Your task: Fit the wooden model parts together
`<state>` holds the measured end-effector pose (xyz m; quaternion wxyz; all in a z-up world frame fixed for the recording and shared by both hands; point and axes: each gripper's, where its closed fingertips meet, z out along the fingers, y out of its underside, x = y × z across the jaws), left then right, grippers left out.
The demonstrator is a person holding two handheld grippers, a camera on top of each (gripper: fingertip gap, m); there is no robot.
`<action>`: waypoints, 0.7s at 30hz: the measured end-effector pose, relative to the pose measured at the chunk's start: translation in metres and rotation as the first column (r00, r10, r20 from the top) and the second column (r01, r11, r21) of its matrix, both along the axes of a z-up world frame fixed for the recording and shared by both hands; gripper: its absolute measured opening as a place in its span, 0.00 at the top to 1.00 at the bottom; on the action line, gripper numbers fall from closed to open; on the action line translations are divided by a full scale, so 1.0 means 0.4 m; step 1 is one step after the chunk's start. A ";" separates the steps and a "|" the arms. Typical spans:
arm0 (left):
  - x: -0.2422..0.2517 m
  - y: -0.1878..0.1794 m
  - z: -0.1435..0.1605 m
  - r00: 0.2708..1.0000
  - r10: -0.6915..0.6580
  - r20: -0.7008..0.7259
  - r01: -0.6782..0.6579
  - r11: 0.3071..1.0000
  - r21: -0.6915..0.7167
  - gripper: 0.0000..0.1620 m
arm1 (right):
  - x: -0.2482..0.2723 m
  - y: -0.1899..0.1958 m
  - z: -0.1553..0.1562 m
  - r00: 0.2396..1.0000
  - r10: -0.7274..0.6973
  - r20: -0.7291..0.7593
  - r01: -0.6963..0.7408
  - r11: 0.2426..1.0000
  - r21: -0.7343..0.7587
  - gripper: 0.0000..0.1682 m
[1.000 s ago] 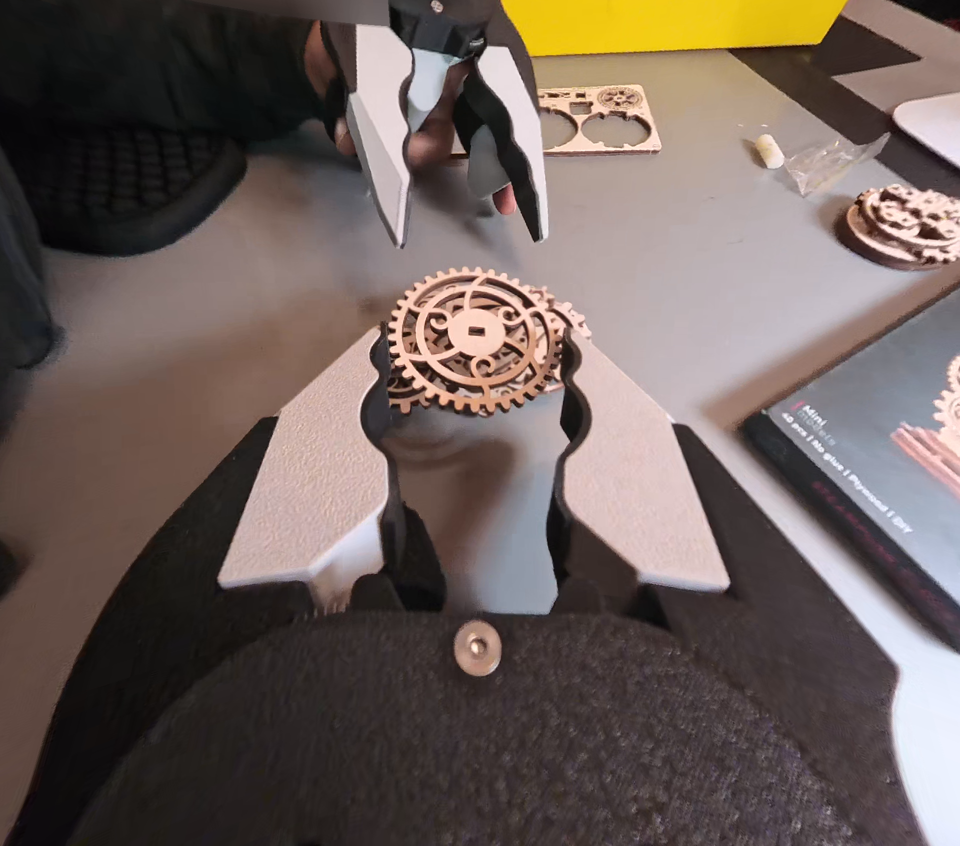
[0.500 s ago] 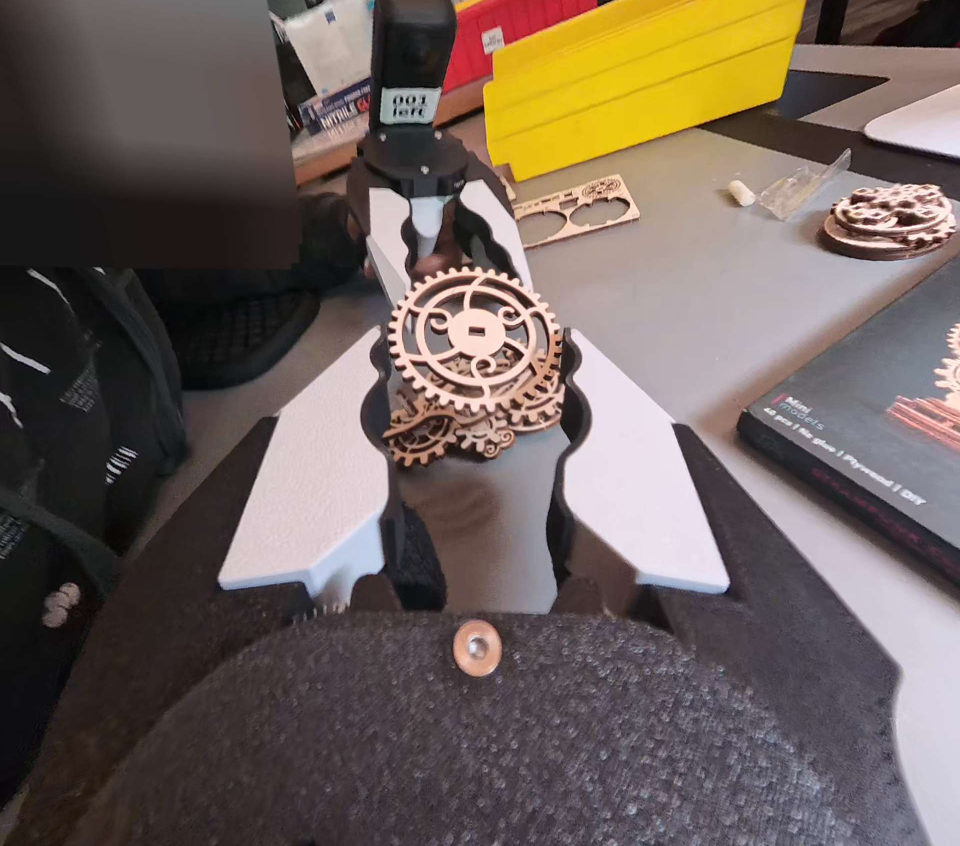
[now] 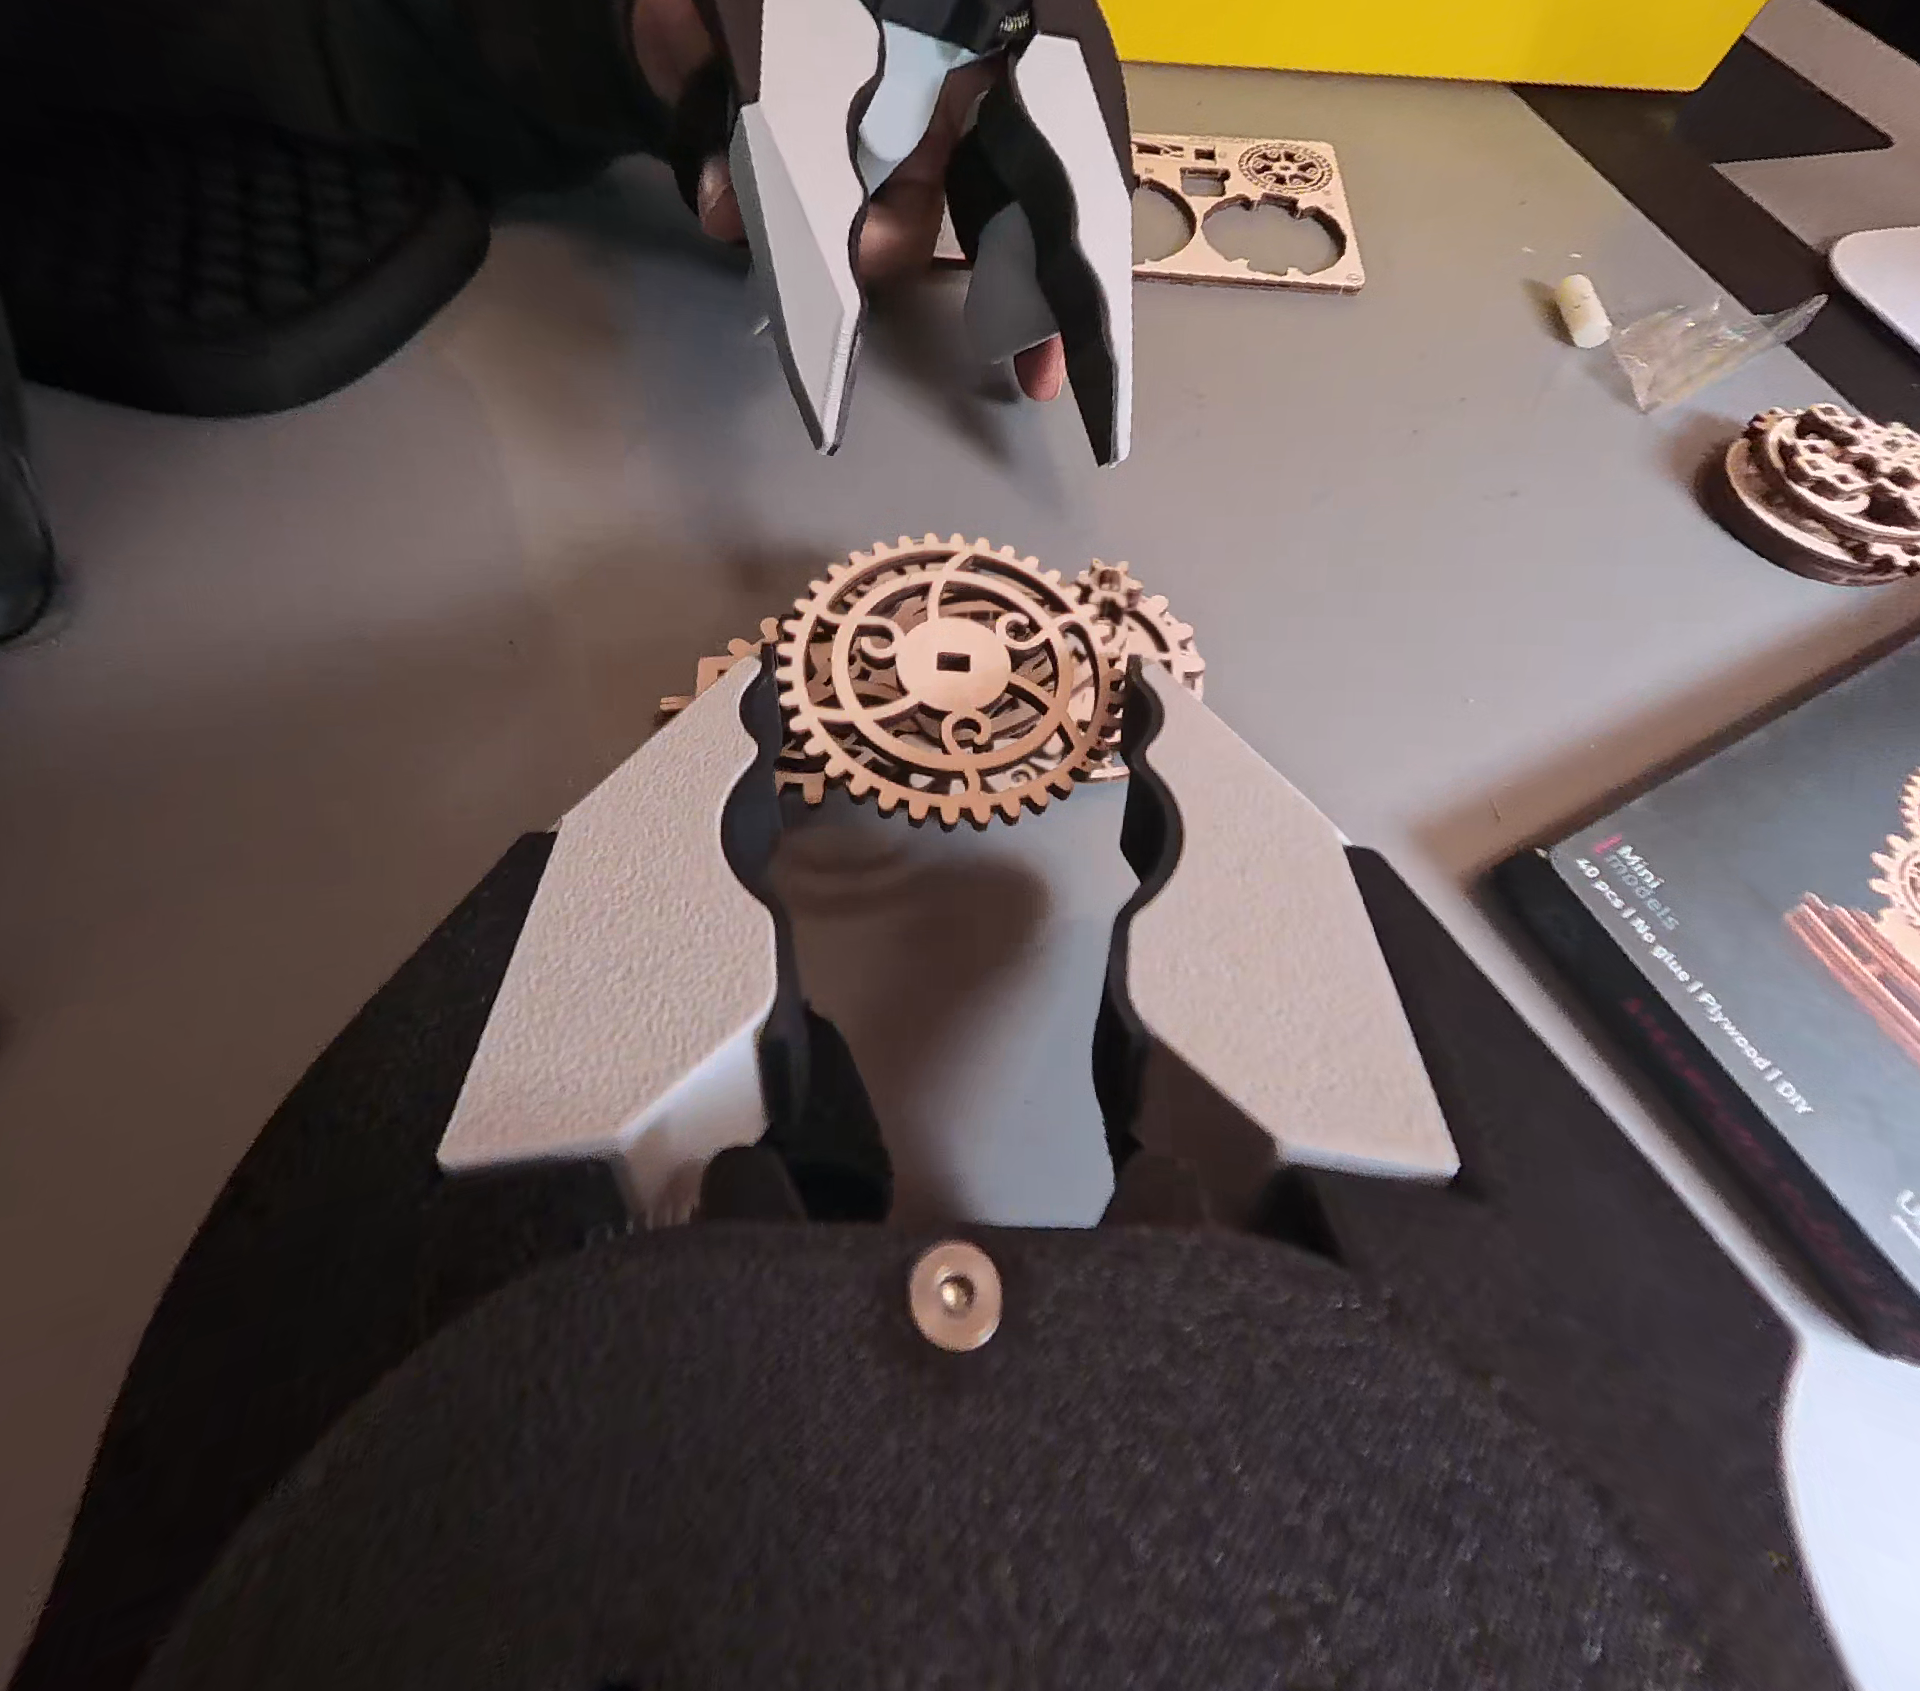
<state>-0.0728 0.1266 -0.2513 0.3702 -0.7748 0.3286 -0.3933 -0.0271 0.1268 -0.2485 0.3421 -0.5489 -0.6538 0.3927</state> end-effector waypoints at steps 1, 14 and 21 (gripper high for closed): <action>0.000 0.000 0.000 1.000 0.000 0.000 0.000 1.000 -0.001 0.57 | 0.000 -0.001 -0.001 1.000 0.001 0.003 -0.001 1.000 0.005 0.62; -0.001 0.001 0.000 1.000 0.001 0.005 -0.001 1.000 -0.005 0.57 | 0.005 0.009 -0.012 1.000 -0.013 0.028 0.012 0.999 0.043 0.62; 0.000 0.000 0.000 1.000 -0.001 0.001 0.001 1.000 -0.001 0.57 | 0.002 0.006 -0.011 1.000 -0.015 0.027 0.014 0.999 0.046 0.62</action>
